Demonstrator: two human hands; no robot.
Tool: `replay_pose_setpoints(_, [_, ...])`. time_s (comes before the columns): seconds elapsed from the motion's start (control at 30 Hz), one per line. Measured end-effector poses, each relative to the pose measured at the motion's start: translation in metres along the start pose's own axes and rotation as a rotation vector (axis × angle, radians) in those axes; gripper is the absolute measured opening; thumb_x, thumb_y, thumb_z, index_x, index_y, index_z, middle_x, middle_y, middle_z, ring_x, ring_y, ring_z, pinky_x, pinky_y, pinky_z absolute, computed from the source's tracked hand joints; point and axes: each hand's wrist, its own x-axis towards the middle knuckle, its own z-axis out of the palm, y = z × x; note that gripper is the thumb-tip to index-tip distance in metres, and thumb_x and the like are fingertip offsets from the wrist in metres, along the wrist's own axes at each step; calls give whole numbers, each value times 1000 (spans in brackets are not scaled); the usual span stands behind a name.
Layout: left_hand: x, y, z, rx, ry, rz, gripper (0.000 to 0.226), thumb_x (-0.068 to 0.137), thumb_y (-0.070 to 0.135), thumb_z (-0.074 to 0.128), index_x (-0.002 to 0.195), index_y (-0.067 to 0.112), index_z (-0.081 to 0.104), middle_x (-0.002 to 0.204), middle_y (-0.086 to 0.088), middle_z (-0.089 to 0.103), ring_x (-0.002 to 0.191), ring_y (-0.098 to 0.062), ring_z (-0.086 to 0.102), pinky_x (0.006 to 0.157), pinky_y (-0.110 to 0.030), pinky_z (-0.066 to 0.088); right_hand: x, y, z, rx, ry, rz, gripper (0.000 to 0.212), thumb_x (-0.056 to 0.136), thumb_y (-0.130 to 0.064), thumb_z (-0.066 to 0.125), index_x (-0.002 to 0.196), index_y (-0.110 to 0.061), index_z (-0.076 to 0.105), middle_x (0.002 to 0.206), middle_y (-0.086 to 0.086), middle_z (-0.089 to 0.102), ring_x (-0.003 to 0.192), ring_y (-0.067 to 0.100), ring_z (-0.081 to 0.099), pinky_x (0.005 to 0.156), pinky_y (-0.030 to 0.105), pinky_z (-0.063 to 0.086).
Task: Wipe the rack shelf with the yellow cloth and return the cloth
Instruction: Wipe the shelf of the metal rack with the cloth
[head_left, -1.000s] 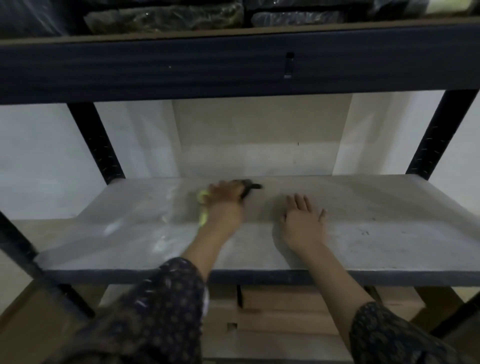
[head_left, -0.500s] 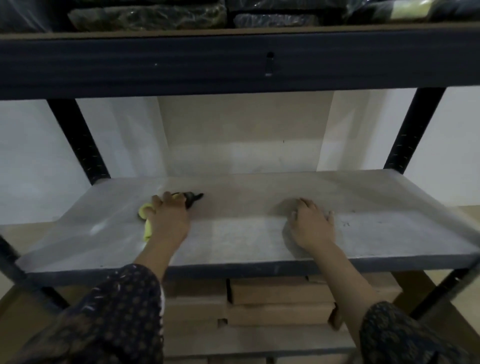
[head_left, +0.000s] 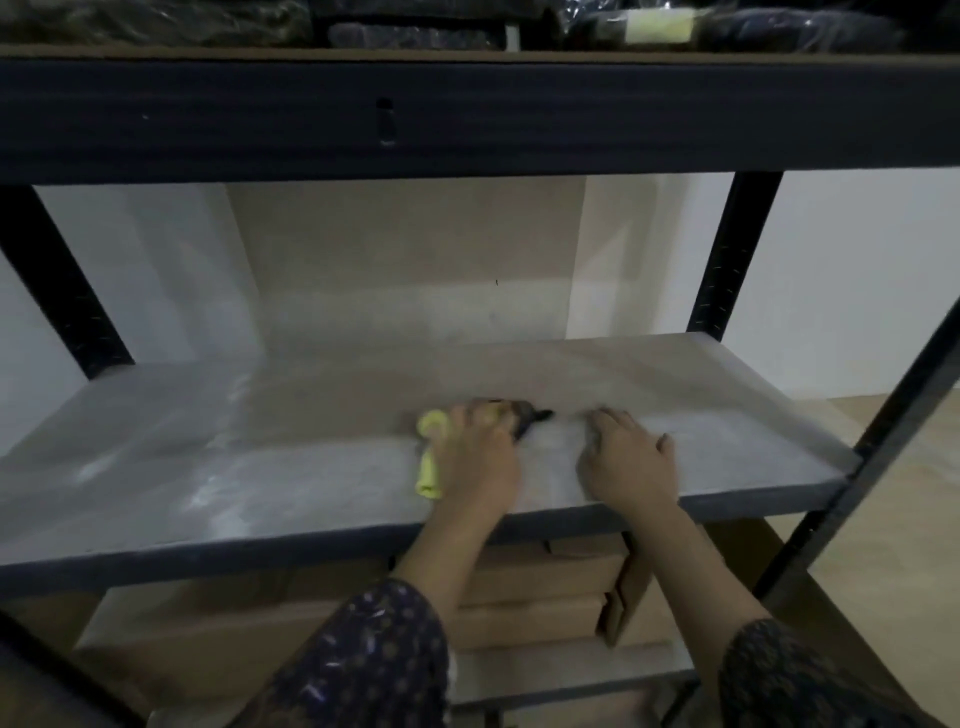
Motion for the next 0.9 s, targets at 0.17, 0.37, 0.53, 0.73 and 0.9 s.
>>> replay_pose_setpoints(0.17, [-17, -129, -16, 162, -40, -353, 41, 94, 23, 41, 135, 24, 46, 132, -11, 41, 121, -35, 37, 94, -47, 36, -4, -1, -1, -13, 39, -19, 50, 93, -22, 37, 143, -23, 38, 154, -4, 32, 141, 19, 30, 116, 55, 17])
replay_pose_setpoints(0.37, [-29, -76, -37, 53, 42, -322, 36, 94, 30, 44, 129, 28, 53, 127, -9, 51, 116, -33, 46, 90, -41, 38, -3, -3, -3, 8, 1, -12, 52, 90, -17, 40, 142, -19, 39, 152, 0, 35, 140, 22, 31, 116, 55, 18])
replay_pose_setpoints(0.53, [-55, 59, -16, -45, 15, -16, 49, 92, 23, 47, 140, 25, 38, 141, -7, 37, 128, -31, 30, 100, -48, 24, 7, 7, -10, 36, -90, 19, 49, 89, -17, 47, 137, -24, 43, 139, 1, 51, 129, 23, 45, 116, 57, 13])
replay_pose_setpoints(0.73, [-31, -12, -4, 190, 46, -227, 40, 92, 26, 43, 132, 28, 50, 130, -4, 51, 118, -31, 41, 93, -44, 29, 11, 29, -22, -83, -80, -192, 44, 92, -24, 45, 135, -30, 48, 139, -2, 49, 128, 22, 45, 116, 56, 11])
replay_pose_setpoints(0.9, [0, -67, -16, 159, -21, -502, 41, 95, 28, 46, 135, 24, 47, 129, -18, 43, 119, -39, 40, 90, -45, 40, 38, 46, -26, -51, 11, -271, 43, 97, -32, 38, 138, -24, 47, 147, 0, 42, 133, 28, 38, 117, 51, 19])
